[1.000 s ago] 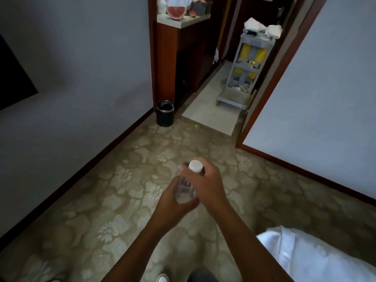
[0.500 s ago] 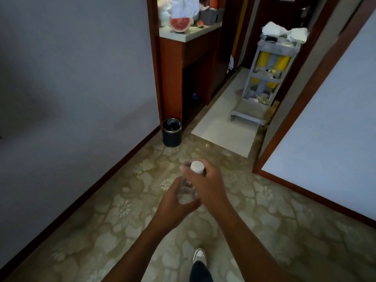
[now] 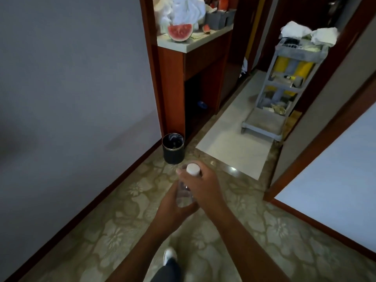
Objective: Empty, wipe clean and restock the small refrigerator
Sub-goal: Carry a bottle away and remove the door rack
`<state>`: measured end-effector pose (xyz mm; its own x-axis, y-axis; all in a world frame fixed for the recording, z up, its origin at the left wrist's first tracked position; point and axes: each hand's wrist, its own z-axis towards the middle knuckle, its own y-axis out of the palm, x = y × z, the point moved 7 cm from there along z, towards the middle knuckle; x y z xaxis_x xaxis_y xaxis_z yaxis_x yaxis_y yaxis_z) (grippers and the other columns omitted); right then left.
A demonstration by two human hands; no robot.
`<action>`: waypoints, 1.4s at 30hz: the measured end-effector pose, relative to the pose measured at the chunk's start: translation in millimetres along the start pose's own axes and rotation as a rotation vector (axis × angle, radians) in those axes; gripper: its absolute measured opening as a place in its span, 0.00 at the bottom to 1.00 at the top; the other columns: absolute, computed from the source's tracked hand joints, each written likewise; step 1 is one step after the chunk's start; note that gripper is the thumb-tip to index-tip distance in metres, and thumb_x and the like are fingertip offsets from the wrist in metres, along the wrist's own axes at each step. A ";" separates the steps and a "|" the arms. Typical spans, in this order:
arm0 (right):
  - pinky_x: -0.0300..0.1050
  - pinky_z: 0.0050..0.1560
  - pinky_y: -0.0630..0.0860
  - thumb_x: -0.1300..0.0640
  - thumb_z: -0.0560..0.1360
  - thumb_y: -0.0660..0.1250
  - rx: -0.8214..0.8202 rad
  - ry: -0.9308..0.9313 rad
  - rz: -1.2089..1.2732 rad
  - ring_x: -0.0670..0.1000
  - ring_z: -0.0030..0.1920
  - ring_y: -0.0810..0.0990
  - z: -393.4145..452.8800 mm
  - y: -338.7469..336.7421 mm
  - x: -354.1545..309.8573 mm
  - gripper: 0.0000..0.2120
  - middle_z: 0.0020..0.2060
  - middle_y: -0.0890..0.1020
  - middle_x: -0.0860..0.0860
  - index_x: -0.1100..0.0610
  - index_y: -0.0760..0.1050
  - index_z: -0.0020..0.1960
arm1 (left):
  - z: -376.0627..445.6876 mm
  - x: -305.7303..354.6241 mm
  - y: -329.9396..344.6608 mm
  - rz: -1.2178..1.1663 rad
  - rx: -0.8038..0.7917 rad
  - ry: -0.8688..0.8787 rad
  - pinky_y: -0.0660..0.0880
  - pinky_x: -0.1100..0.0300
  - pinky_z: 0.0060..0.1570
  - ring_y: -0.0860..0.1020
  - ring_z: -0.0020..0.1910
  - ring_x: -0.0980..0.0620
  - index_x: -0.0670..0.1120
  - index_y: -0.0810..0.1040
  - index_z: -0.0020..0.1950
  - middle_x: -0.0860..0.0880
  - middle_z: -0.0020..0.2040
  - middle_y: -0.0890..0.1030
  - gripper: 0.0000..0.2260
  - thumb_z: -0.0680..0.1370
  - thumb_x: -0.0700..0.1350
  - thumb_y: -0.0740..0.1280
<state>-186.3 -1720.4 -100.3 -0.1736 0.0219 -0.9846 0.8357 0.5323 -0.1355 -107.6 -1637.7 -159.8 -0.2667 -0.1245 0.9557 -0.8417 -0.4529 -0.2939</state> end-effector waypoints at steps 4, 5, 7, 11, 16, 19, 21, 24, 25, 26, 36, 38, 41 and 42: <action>0.35 0.40 0.80 0.53 0.75 0.75 -0.031 -0.010 0.016 0.43 0.43 0.84 69.4 9.5 -0.5 0.04 0.41 0.85 0.44 0.49 0.81 0.49 | 71.2 -22.2 -5.8 -0.015 0.014 -0.023 0.83 0.54 0.53 0.83 0.55 0.57 0.54 0.73 0.68 0.55 0.58 0.83 0.27 0.72 0.46 0.80; 0.35 0.40 0.80 0.53 0.76 0.75 -0.040 -0.006 0.016 0.43 0.43 0.85 88.8 12.5 -0.5 0.04 0.41 0.85 0.44 0.49 0.81 0.50 | 90.5 -28.8 -9.0 -0.018 0.018 -0.022 0.83 0.53 0.53 0.83 0.55 0.57 0.54 0.73 0.68 0.56 0.58 0.83 0.27 0.72 0.47 0.79; 0.34 0.39 0.80 0.54 0.76 0.75 -0.060 -0.011 0.003 0.42 0.42 0.84 129.7 20.5 -3.6 0.04 0.40 0.85 0.42 0.50 0.81 0.49 | 128.7 -40.4 -18.0 -0.026 0.033 -0.016 0.83 0.52 0.53 0.82 0.56 0.57 0.54 0.73 0.69 0.57 0.59 0.82 0.29 0.72 0.49 0.79; 0.38 0.43 0.83 0.53 0.75 0.75 -0.075 0.003 -0.039 0.44 0.45 0.84 210.6 43.2 -14.6 0.04 0.41 0.85 0.44 0.48 0.81 0.47 | 203.0 -62.7 -43.9 -0.078 0.066 -0.060 0.82 0.49 0.56 0.82 0.57 0.56 0.55 0.74 0.68 0.56 0.60 0.83 0.29 0.70 0.54 0.80; 0.41 0.47 0.83 0.52 0.75 0.75 -0.098 -0.006 -0.078 0.44 0.47 0.84 310.7 67.2 -26.1 0.05 0.43 0.85 0.44 0.48 0.81 0.50 | 298.8 -72.2 -70.3 -0.101 0.076 -0.086 0.81 0.56 0.56 0.83 0.58 0.54 0.55 0.75 0.66 0.55 0.60 0.83 0.26 0.71 0.47 0.81; 0.32 0.44 0.79 0.50 0.76 0.74 -0.109 0.017 -0.108 0.42 0.48 0.83 360.6 70.6 -27.2 0.06 0.45 0.85 0.42 0.47 0.81 0.52 | 346.0 -70.8 -77.1 -0.123 0.082 -0.085 0.81 0.60 0.55 0.83 0.58 0.55 0.56 0.75 0.64 0.56 0.59 0.83 0.25 0.71 0.43 0.80; 0.30 0.43 0.78 0.48 0.76 0.73 -0.151 0.026 -0.157 0.39 0.48 0.82 394.3 72.8 -25.8 0.08 0.47 0.84 0.42 0.47 0.80 0.54 | 377.0 -75.2 -80.2 -0.143 0.102 -0.092 0.80 0.58 0.57 0.82 0.59 0.55 0.55 0.75 0.65 0.56 0.60 0.83 0.25 0.72 0.43 0.80; 0.30 0.42 0.77 0.47 0.76 0.73 -0.191 0.017 -0.234 0.39 0.46 0.82 447.5 70.4 -18.5 0.11 0.48 0.83 0.43 0.49 0.79 0.57 | 424.1 -87.2 -82.4 -0.119 0.109 -0.108 0.80 0.58 0.57 0.81 0.60 0.55 0.56 0.75 0.66 0.59 0.61 0.82 0.24 0.73 0.45 0.79; 0.29 0.41 0.76 0.47 0.77 0.73 -0.207 0.020 -0.263 0.40 0.47 0.81 465.3 70.1 -15.0 0.12 0.49 0.83 0.43 0.49 0.78 0.58 | 441.1 -91.6 -82.9 -0.089 0.109 -0.109 0.80 0.59 0.57 0.81 0.60 0.56 0.57 0.75 0.66 0.61 0.61 0.81 0.24 0.73 0.46 0.79; 0.28 0.40 0.75 0.47 0.77 0.72 -0.222 0.023 -0.287 0.40 0.47 0.81 483.4 69.7 -11.4 0.13 0.49 0.83 0.44 0.49 0.78 0.58 | 457.4 -95.4 -82.9 -0.081 0.095 -0.122 0.80 0.59 0.57 0.81 0.60 0.57 0.57 0.75 0.66 0.62 0.61 0.81 0.24 0.73 0.47 0.79; 0.30 0.42 0.77 0.43 0.76 0.71 -0.374 0.001 -0.439 0.38 0.46 0.80 681.5 73.7 31.7 0.08 0.45 0.82 0.41 0.43 0.75 0.52 | 622.7 -169.8 -76.4 0.131 0.116 -0.382 0.77 0.60 0.59 0.77 0.61 0.64 0.61 0.67 0.73 0.63 0.64 0.76 0.34 0.71 0.58 0.78; 0.38 0.47 0.80 0.41 0.76 0.70 -0.403 -0.005 -0.516 0.41 0.46 0.80 716.0 78.8 48.6 0.11 0.46 0.81 0.41 0.44 0.75 0.55 | 645.5 -187.1 -76.9 0.174 0.097 -0.405 0.75 0.64 0.56 0.76 0.60 0.63 0.64 0.64 0.72 0.66 0.64 0.73 0.34 0.71 0.58 0.78; 0.44 0.49 0.81 0.39 0.76 0.69 -0.445 0.000 -0.620 0.45 0.48 0.81 763.1 92.4 87.4 0.17 0.49 0.82 0.44 0.48 0.76 0.59 | 667.5 -218.5 -82.5 0.246 0.088 -0.477 0.75 0.64 0.55 0.74 0.57 0.65 0.63 0.63 0.74 0.65 0.65 0.72 0.37 0.69 0.63 0.77; 0.44 0.49 0.81 0.38 0.76 0.69 -0.452 0.005 -0.659 0.46 0.48 0.81 777.1 97.5 101.6 0.18 0.50 0.82 0.44 0.49 0.76 0.59 | 673.2 -232.7 -83.9 0.285 0.078 -0.504 0.77 0.59 0.58 0.75 0.59 0.63 0.62 0.63 0.75 0.62 0.67 0.73 0.39 0.68 0.66 0.75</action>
<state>282.5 -2323.9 -299.6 -0.5612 -0.4134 -0.7171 0.2683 0.7287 -0.6300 341.0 -2165.1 -346.7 -0.2054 -0.6468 0.7345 -0.7274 -0.4012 -0.5567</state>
